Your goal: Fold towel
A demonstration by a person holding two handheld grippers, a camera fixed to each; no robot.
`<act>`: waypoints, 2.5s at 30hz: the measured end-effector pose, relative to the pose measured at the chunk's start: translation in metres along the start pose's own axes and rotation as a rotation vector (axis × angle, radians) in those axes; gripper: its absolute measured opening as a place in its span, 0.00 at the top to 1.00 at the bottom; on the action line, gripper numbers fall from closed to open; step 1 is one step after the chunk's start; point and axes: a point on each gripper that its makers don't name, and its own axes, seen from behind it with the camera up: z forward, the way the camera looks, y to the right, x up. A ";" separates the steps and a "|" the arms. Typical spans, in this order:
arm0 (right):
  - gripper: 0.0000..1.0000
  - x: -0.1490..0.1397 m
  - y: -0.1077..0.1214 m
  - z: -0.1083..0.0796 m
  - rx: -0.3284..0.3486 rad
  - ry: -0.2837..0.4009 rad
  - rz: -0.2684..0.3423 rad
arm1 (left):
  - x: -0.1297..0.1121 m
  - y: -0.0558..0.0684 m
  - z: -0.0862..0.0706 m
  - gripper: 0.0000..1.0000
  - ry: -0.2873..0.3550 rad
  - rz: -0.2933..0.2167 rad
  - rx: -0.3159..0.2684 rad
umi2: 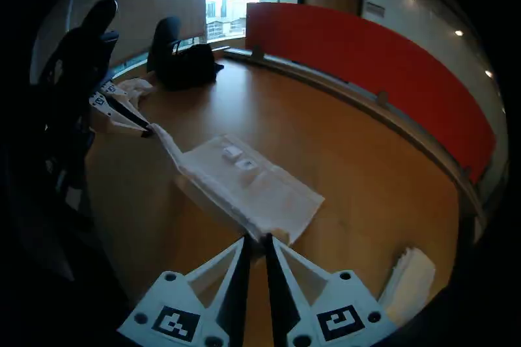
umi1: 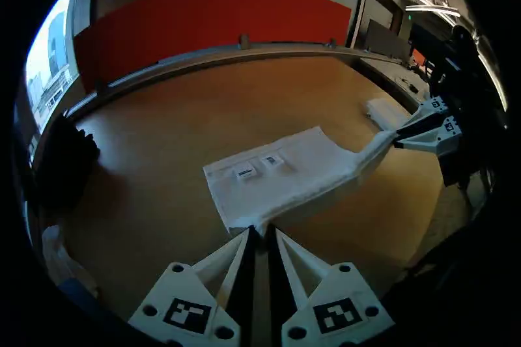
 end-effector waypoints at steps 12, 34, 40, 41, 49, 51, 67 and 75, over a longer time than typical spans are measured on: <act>0.84 0.005 0.030 0.037 -0.024 -0.039 0.012 | 0.017 -0.022 0.039 0.88 -0.009 -0.043 0.031; 0.83 -0.017 0.049 0.090 -0.029 -0.111 0.050 | -0.002 -0.042 0.095 0.88 -0.093 -0.027 0.061; 0.83 -0.021 0.052 0.100 -0.032 -0.122 0.048 | -0.003 -0.047 0.106 0.87 -0.100 -0.032 0.080; 0.82 -0.021 0.053 0.101 -0.033 -0.122 0.048 | -0.004 -0.048 0.108 0.86 -0.102 -0.033 0.082; 0.69 -0.027 0.063 0.112 -0.057 -0.138 0.057 | -0.006 -0.055 0.120 0.73 -0.124 -0.050 0.095; 0.64 -0.029 0.065 0.114 -0.065 -0.140 0.056 | -0.005 -0.058 0.122 0.70 -0.124 -0.051 0.103; 0.37 -0.024 0.087 0.118 -0.124 -0.135 0.061 | 0.001 -0.076 0.128 0.39 -0.125 -0.019 0.153; 0.33 -0.015 0.097 0.121 -0.152 -0.124 0.066 | 0.007 -0.086 0.130 0.29 -0.125 -0.009 0.174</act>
